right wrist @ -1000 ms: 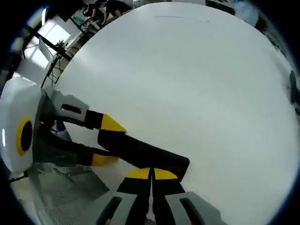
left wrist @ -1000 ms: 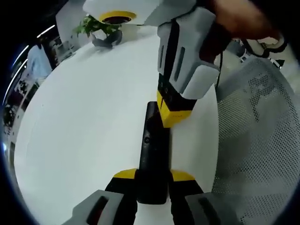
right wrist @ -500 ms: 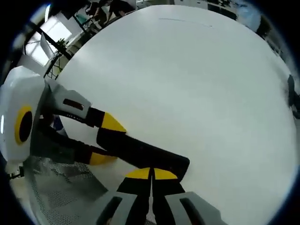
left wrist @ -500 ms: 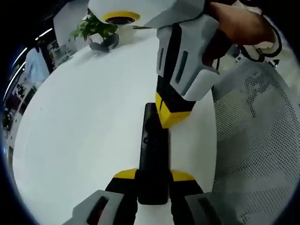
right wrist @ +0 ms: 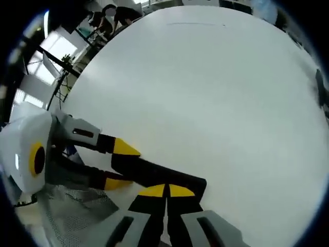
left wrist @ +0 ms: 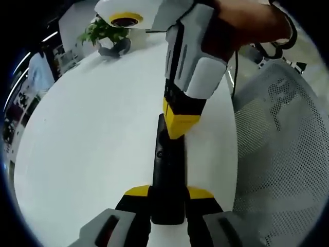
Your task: Press the specified remote control buttons in sequence, fully releasing each button before pressing the next.
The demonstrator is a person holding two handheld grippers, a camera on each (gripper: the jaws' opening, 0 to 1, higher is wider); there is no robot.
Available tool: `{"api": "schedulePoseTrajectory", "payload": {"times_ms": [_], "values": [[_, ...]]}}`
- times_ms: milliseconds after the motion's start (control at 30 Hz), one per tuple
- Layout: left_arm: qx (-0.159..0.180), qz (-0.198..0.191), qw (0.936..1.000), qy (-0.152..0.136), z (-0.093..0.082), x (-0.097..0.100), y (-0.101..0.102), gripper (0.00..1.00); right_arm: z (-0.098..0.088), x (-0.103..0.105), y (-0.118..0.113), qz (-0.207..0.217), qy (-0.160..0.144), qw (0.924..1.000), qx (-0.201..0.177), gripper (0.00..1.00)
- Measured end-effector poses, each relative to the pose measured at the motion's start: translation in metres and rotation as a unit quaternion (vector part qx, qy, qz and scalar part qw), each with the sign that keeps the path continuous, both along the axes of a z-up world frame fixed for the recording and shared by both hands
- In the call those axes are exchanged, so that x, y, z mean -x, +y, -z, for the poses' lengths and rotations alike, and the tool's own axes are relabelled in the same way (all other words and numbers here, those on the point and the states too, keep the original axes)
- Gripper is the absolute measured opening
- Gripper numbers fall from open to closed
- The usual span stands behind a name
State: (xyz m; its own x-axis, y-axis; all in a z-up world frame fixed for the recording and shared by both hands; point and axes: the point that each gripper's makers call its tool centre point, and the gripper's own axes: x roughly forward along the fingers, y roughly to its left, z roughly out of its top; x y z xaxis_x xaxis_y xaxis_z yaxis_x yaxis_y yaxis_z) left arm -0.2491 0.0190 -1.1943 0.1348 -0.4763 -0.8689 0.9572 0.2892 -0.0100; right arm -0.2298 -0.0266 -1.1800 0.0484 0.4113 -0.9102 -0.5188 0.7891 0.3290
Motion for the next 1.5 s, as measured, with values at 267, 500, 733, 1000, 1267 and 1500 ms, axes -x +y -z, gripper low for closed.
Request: {"api": "schedulePoseTrajectory", "payload": {"times_ms": [267,500,733,1000,1267,1500], "values": [[0.006,-0.006,1.0,-0.001,-0.0005,0.0002,0.0,0.25,0.004,0.0031,0.0008,-0.004,0.017,0.9998,0.002,0.0],[0.005,-0.002,1.0,0.0,-0.0007,0.0004,0.0,0.24,0.0049,0.0032,0.002,-0.008,0.012,0.9998,0.016,0.0],[0.004,-0.003,1.0,0.0,-0.0007,0.0005,-0.0001,0.24,0.0073,0.0021,0.0029,-0.051,-0.01,0.9977,0.044,0.0],[0.015,-0.003,0.9999,0.0,-0.0009,0.0002,0.0004,0.24,0.0081,0.0035,0.0037,-0.106,-0.026,0.9924,0.057,0.0],[0.014,0.003,0.9999,-0.001,-0.0009,-0.0003,-0.0002,0.24,0.0083,0.0,0.0022,-0.067,-0.011,0.9968,0.04,0.0],[0.022,-0.004,0.9998,0.0,-0.0011,-0.0011,0.0004,0.24,0.0058,-0.0027,0.0043,-0.034,0.034,0.9985,0.025,0.0]]}}
